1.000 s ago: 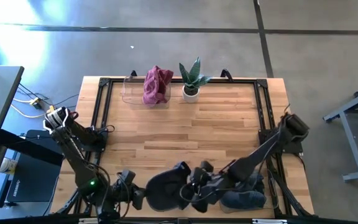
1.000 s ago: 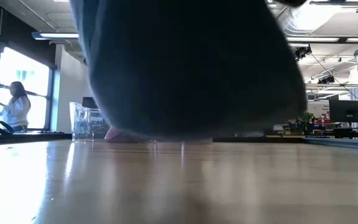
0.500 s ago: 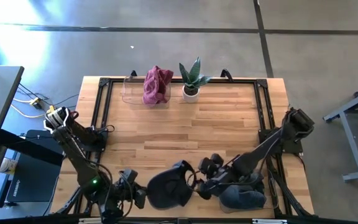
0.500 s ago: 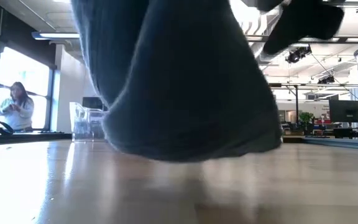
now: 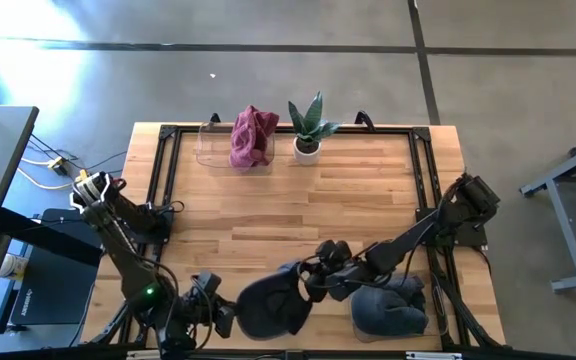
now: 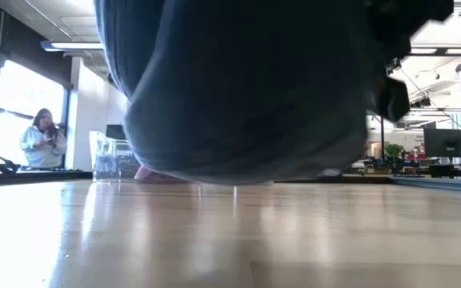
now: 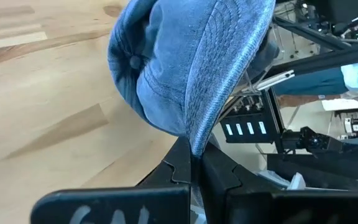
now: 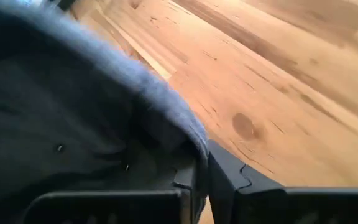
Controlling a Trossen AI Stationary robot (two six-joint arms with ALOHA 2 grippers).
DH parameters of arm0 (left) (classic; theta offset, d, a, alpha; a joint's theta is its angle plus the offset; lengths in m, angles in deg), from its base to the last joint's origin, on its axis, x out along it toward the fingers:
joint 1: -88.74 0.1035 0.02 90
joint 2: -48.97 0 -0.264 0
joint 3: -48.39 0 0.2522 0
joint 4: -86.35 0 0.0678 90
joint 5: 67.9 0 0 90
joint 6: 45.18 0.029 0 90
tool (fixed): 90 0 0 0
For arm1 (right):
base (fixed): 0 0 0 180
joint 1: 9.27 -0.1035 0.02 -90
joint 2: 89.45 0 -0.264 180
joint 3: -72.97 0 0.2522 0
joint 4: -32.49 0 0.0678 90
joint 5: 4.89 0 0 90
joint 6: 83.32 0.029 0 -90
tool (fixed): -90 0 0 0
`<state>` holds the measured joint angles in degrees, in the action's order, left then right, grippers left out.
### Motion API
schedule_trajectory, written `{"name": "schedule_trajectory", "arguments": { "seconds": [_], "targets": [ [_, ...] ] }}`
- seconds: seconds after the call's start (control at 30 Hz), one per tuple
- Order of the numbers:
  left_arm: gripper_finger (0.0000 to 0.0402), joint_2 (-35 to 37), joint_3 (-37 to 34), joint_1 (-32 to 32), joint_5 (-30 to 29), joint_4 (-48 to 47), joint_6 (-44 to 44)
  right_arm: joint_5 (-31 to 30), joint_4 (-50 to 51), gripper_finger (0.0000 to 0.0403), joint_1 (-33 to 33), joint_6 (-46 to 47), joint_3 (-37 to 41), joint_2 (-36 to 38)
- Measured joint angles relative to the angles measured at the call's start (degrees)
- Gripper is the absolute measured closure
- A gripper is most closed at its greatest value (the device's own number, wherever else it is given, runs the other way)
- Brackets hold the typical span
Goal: Pick & Place hat
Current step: Put the blue cap into the bottom transparent bin
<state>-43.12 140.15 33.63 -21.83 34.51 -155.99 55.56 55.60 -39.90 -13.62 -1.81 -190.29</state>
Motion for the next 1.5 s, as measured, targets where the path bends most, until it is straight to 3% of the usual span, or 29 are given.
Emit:
{"name": "schedule_trajectory", "arguments": {
  "seconds": [0.13,0.23,0.4,0.73,0.83,0.97,1.07,1.23,1.4,1.5],
  "targets": [
    [0.0401,0.00,0.06,0.04,1.21,-3.35,-1.57,2.02,21.07,0.0373,-0.04,4.29,-9.02,0.05],
    [0.0401,0.00,0.04,0.07,3.70,-7.81,-4.79,4.83,37.77,0.0388,-0.04,7.36,-15.40,-0.01],
    [0.0401,0.00,0.06,2.94,6.39,-13.04,-7.43,6.75,51.49,0.0381,0.28,8.21,-22.61,-0.03],
    [0.0401,-2.12,0.08,12.60,16.63,-12.82,5.47,7.79,42.50,0.0331,2.85,-1.48,-23.12,0.26],
    [0.0401,-2.35,0.01,14.19,15.62,-12.87,6.73,8.25,44.06,0.0305,2.55,-2.51,-23.27,2.28],
    [0.0401,-2.36,0.07,14.21,13.21,-12.78,7.08,4.44,44.13,0.0294,-0.73,-4.21,-24.41,5.48],
    [0.0401,-2.36,0.08,14.15,10.94,-12.27,7.32,2.76,39.38,0.0302,-4.29,-13.44,-24.47,6.65],
    [0.0401,-2.03,0.04,13.35,6.92,-5.30,10.72,7.54,26.77,0.0328,-8.95,-35.01,-23.12,3.82],
    [0.0401,-2.00,0.04,12.69,6.14,6.20,15.59,-0.16,25.65,0.0390,-9.69,-32.05,-19.89,-3.34],
    [0.0401,-1.42,0.04,12.14,4.84,10.83,17.54,-2.53,25.83,0.0393,-7.97,-25.26,-18.15,-7.44]
  ]
}}
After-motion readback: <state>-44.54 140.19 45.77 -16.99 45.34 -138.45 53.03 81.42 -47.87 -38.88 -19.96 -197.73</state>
